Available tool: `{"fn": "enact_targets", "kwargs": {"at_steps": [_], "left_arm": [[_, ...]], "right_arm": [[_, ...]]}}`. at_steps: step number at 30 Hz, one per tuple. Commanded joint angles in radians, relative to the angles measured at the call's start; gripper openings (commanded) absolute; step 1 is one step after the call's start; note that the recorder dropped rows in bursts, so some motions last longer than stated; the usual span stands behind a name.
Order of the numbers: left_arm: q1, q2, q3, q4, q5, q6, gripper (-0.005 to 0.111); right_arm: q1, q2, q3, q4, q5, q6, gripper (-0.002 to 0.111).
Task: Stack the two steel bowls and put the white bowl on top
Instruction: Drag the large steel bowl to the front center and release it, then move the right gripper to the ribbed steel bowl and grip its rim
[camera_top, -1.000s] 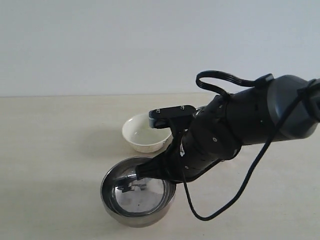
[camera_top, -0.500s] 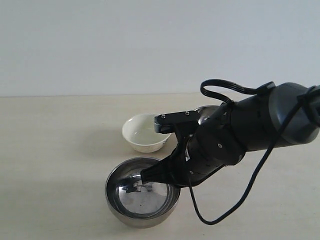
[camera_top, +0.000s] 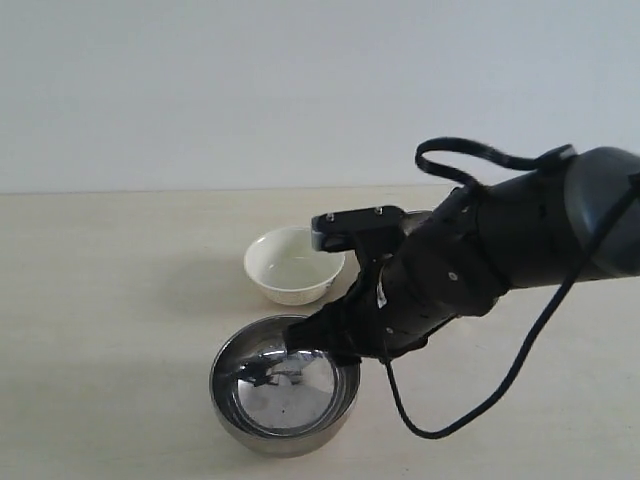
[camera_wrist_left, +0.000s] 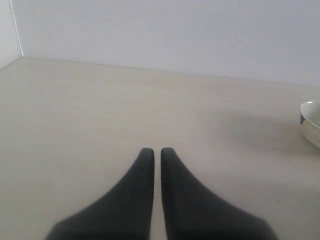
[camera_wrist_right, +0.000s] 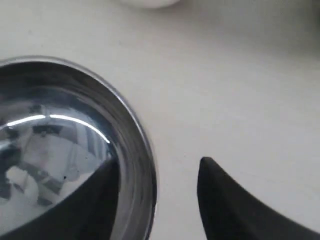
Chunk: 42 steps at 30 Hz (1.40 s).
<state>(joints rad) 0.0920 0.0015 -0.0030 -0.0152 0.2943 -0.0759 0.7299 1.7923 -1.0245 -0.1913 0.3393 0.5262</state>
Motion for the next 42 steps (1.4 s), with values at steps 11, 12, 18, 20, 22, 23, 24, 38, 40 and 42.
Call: {"fn": "enact_targets", "kwargs": {"at_steps": [11,12,18,20,22,23,24,38,40,42], "left_arm": [[0.003,-0.001,0.003,0.002,-0.001,-0.007,0.004],[0.003,-0.001,0.003,0.002,-0.001,-0.007,0.004],[0.003,-0.001,0.003,0.002,-0.001,-0.007,0.004],[0.003,-0.001,0.003,0.002,-0.001,-0.007,0.004],[0.003,-0.001,0.003,0.002,-0.001,-0.007,0.004],[0.003,-0.001,0.003,0.002,-0.001,-0.007,0.004],[0.003,-0.001,0.003,0.002,-0.001,-0.007,0.004],[0.003,-0.001,0.003,0.002,-0.001,-0.007,0.004],[0.003,-0.001,0.003,0.002,-0.001,-0.007,0.004],[0.003,-0.001,0.003,0.002,-0.001,-0.007,0.004]], "right_arm": [[-0.259,-0.235,-0.037,-0.115,0.238,0.001,0.043],[-0.275,-0.235,-0.042,-0.113,0.238,-0.011,0.043],[-0.341,-0.193,-0.107,-0.114,0.212,-0.042,0.043],[-0.362,-0.157,-0.148,-0.110,0.232,-0.056,0.043],[-0.374,-0.115,-0.183,-0.106,0.245,-0.083,0.043],[-0.378,-0.089,-0.207,-0.106,0.250,-0.094,0.043],[-0.381,-0.062,-0.222,-0.106,0.250,-0.093,0.043],[-0.441,0.219,-0.384,-0.106,0.210,-0.091,0.043],[-0.449,0.245,-0.384,-0.106,0.192,-0.091,0.043],[-0.453,0.273,-0.384,-0.103,0.178,-0.091,0.043]]}}
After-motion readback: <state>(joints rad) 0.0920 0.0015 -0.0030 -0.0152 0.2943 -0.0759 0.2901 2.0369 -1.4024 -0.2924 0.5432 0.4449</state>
